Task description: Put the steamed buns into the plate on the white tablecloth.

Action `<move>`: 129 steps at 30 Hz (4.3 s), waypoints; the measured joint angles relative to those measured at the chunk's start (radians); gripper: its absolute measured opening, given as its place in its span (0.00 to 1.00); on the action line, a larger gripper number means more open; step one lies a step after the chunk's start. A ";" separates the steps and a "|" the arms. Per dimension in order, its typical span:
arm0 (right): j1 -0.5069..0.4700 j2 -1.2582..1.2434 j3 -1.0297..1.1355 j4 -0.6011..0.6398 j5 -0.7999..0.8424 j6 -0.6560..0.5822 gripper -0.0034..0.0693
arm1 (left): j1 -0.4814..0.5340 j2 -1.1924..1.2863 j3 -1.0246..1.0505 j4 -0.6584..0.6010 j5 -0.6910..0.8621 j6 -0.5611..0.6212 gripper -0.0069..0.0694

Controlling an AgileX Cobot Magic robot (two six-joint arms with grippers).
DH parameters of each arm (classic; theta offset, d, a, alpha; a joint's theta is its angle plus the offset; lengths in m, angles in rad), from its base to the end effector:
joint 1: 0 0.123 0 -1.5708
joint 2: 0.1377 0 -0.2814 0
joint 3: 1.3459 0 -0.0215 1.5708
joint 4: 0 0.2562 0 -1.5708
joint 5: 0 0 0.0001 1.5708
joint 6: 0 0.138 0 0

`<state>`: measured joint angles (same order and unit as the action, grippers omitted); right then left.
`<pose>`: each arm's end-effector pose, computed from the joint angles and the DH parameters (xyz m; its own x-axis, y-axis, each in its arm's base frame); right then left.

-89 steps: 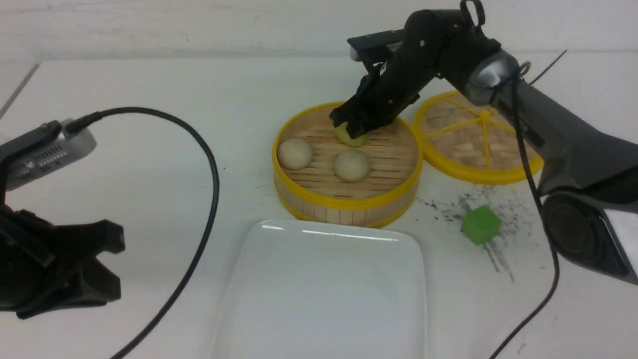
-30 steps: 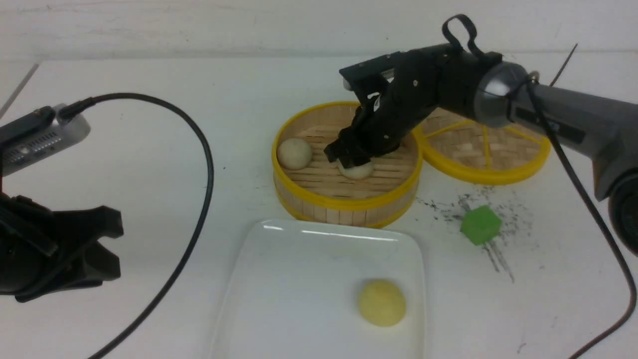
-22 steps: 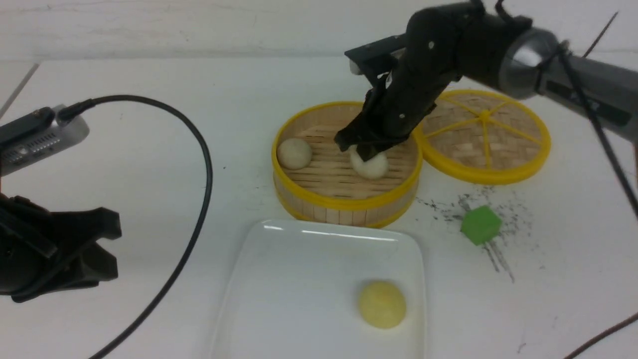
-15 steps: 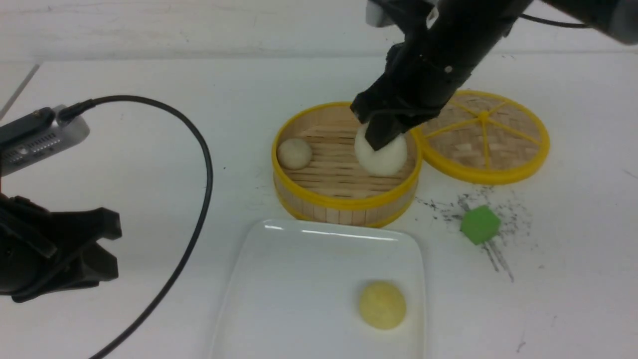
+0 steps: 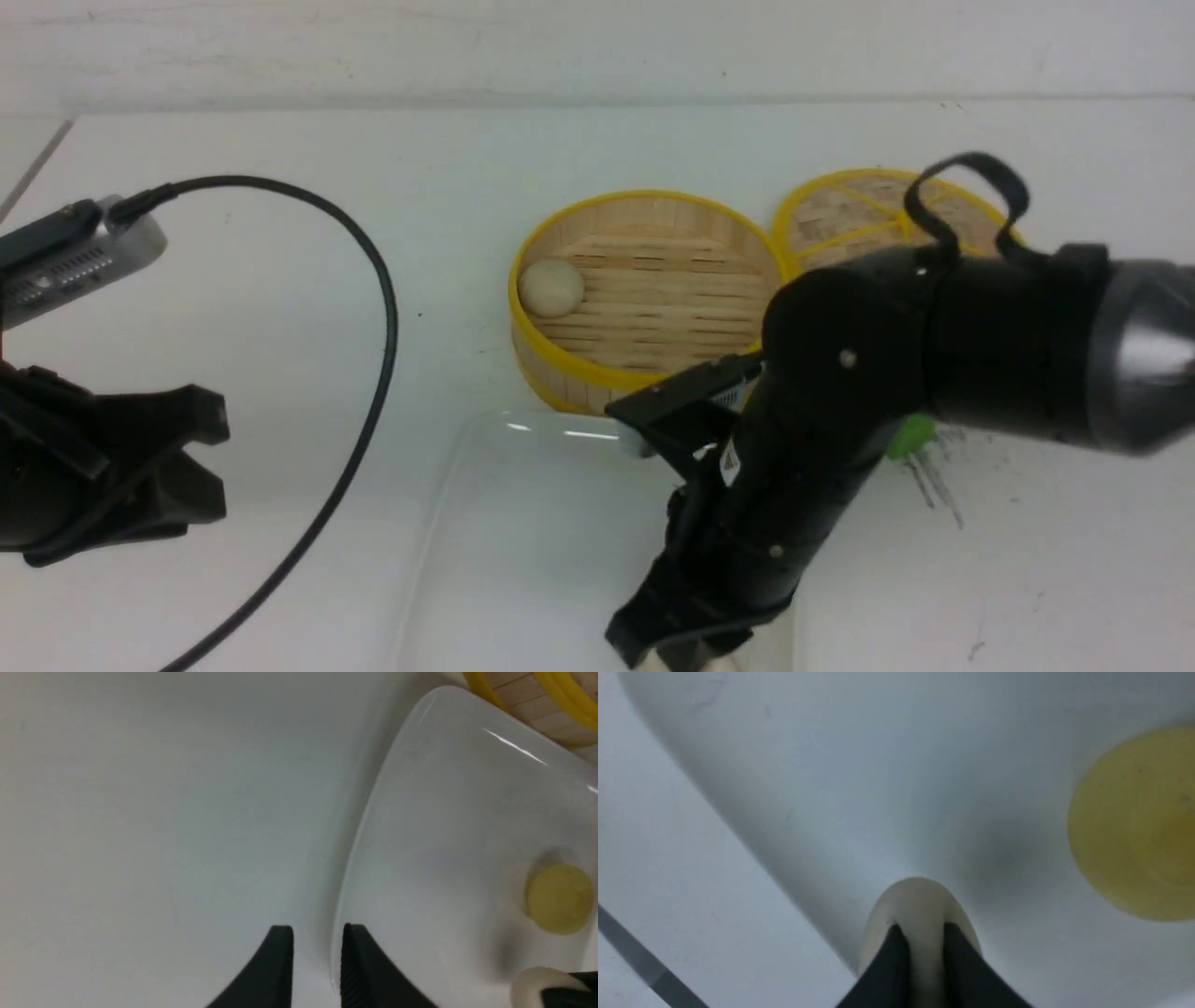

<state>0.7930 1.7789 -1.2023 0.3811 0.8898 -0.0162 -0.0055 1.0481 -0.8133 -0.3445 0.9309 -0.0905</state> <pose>0.2252 0.2855 0.1576 -0.8320 -0.5325 -0.1559 -0.5522 0.7674 0.3258 0.2168 -0.0386 0.2522 -0.8696 -0.2811 -0.4060 -0.1236 0.9199 -0.3723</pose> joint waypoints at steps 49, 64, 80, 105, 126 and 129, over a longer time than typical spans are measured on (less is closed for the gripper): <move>-0.076 -0.745 0.284 -0.320 0.216 0.105 0.04 | -0.509 1.182 -1.399 0.378 0.304 -0.132 0.59; -0.076 -0.745 0.308 -0.322 0.122 0.065 0.04 | -0.524 1.372 -1.466 0.524 0.289 -0.141 0.61; -0.076 -0.745 0.308 -0.321 0.107 0.066 0.05 | -0.550 1.247 -1.531 0.537 0.306 -0.116 0.12; -0.076 -0.746 0.308 -0.305 0.115 0.066 0.07 | -0.558 0.723 -0.510 0.214 0.191 -0.113 0.18; -0.076 -1.463 0.325 -0.429 0.338 0.426 0.04 | -0.558 0.770 -0.560 0.204 0.133 -0.089 0.62; -0.076 -1.558 0.377 -0.487 0.270 0.437 0.03 | -0.558 0.749 -0.578 0.225 0.137 -0.087 0.62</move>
<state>0.7170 0.2209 -0.8253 -0.1062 1.1600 0.4210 -0.5640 1.7970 -1.3916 -0.1195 1.0680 -0.1775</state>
